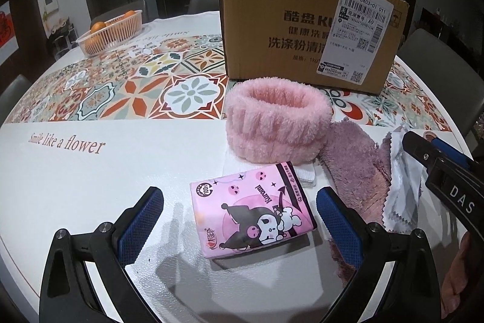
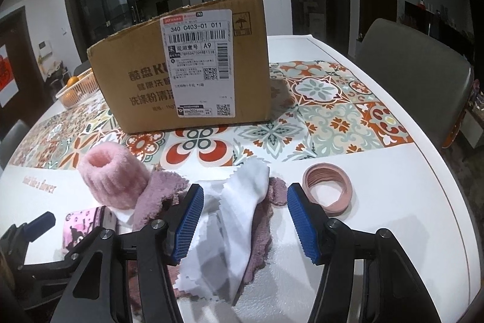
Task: Organize soft objects
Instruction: 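Grasp the pink Kuromi tissue pack with the left tool while the right tool grasps the white cloth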
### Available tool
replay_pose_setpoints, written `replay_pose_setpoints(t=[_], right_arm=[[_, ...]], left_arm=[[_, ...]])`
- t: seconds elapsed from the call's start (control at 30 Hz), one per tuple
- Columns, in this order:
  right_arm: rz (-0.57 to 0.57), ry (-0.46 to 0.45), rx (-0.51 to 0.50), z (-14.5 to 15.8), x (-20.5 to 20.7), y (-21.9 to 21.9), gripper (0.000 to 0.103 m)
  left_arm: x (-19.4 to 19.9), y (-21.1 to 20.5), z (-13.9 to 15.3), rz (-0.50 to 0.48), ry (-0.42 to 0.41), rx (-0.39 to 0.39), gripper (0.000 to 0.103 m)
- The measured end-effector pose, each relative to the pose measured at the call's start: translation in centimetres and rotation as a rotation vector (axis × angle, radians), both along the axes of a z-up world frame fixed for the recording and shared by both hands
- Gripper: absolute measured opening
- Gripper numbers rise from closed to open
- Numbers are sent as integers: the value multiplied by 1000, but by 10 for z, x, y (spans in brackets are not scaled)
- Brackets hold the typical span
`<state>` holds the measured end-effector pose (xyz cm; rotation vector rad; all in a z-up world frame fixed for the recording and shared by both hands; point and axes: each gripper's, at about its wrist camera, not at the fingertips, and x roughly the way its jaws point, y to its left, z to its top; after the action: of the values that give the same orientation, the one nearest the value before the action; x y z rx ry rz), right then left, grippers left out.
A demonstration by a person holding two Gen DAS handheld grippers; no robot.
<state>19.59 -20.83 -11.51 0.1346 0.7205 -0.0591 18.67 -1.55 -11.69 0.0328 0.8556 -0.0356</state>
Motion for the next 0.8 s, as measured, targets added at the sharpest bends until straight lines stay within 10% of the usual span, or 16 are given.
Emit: replay_pose_setpoints(t=[0.47, 0.8], right_arm=[[25, 25, 18, -9, 6, 1, 14], [29, -3, 49, 3, -8, 5, 10]], left_arm=[[2, 2, -8, -19, 33, -36, 78], [-3, 5, -4, -28, 10, -62, 77]])
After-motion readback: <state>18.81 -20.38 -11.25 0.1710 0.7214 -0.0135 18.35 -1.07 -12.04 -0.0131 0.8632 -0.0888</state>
